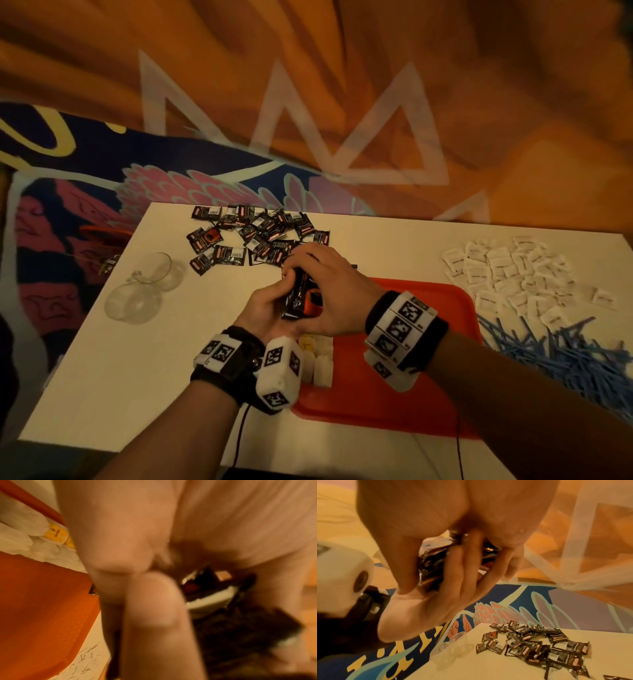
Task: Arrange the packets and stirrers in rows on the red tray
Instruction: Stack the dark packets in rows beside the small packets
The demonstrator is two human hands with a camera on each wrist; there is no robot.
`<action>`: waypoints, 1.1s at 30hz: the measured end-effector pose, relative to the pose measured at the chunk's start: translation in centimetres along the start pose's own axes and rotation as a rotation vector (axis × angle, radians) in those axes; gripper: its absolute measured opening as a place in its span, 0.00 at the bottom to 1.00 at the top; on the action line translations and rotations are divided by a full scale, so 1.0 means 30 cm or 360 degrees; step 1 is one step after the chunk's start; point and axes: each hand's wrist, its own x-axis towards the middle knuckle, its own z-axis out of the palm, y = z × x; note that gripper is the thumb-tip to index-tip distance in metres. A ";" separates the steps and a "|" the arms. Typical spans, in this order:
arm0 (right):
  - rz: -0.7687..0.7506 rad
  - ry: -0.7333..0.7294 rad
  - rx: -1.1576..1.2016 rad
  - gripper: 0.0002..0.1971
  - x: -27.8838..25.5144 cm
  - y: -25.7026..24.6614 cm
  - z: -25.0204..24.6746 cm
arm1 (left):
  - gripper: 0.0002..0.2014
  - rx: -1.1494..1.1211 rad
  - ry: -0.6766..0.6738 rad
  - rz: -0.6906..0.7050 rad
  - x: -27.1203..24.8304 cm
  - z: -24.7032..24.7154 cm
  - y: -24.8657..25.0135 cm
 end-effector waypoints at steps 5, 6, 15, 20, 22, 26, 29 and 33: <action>0.0111 -0.0118 0.0101 0.44 -0.019 -0.043 -0.040 | 0.41 0.0029 -0.0022 -0.0009 -0.014 0.039 -0.013; 0.0115 -0.0112 0.0091 0.45 -0.021 -0.046 -0.043 | 0.44 0.0019 -0.0036 -0.0019 -0.017 0.041 -0.011; 0.0173 -0.0003 0.0218 0.39 -0.045 -0.054 -0.071 | 0.33 0.0070 -0.0296 -0.0115 -0.072 0.018 0.030; 0.0174 0.0035 0.0261 0.41 -0.058 -0.068 -0.078 | 0.27 0.0114 -0.0059 -0.0008 -0.069 0.079 0.034; 0.0180 0.0042 0.0182 0.41 -0.060 -0.070 -0.080 | 0.22 0.0139 0.0016 -0.0025 -0.066 0.104 0.030; 0.0190 0.0024 0.0051 0.43 -0.058 -0.068 -0.086 | 0.28 0.0078 0.0042 -0.0076 -0.065 0.128 0.015; 0.0224 0.0029 0.0097 0.45 -0.052 -0.069 -0.092 | 0.37 -0.0047 -0.0045 -0.0036 -0.062 0.106 0.012; 0.0240 -0.0027 0.0201 0.49 -0.058 -0.063 -0.093 | 0.36 0.0049 -0.0064 -0.0137 -0.052 0.121 0.025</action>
